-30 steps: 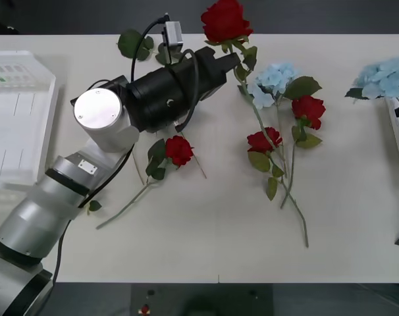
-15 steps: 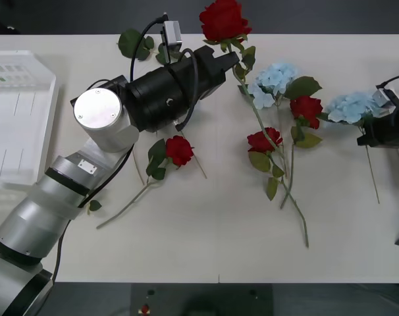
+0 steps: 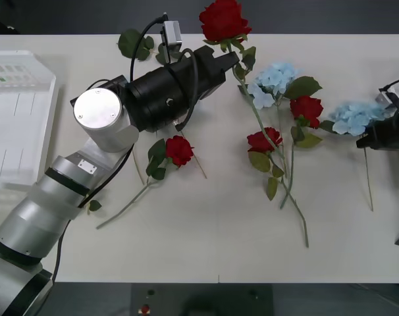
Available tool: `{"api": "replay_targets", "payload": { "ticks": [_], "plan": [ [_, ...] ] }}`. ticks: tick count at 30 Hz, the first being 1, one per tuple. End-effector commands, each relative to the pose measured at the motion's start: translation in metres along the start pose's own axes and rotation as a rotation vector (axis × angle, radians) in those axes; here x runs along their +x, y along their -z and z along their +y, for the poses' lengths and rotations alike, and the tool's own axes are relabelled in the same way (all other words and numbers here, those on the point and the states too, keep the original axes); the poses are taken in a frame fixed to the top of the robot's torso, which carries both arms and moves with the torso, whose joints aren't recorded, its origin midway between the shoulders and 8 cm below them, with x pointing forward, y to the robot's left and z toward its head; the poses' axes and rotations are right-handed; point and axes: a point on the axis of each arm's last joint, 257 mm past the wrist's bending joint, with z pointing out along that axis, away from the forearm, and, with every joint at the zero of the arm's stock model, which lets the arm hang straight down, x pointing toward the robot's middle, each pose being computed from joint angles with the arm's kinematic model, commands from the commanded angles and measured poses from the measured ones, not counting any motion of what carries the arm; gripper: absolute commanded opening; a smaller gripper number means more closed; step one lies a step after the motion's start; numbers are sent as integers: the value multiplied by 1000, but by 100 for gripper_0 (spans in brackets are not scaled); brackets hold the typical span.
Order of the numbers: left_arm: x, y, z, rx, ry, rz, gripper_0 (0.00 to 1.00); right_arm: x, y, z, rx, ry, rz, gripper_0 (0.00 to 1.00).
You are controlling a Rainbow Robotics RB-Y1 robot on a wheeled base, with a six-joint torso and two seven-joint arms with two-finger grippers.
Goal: Put the red flowers into the right box and the blue flowers into the left box
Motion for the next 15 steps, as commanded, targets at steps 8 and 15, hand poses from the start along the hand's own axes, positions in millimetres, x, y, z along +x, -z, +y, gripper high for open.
{"api": "replay_targets", "payload": {
  "ticks": [8, 15],
  "plan": [
    [-18, 1, -11, 15, -55, -13, 0, -24, 59, -11, -26, 206, -58, 100],
    [-19, 2, -11, 15, -53, -15, 0, -16, 91, 21, -185, 334, -78, 100]
  ]
}}
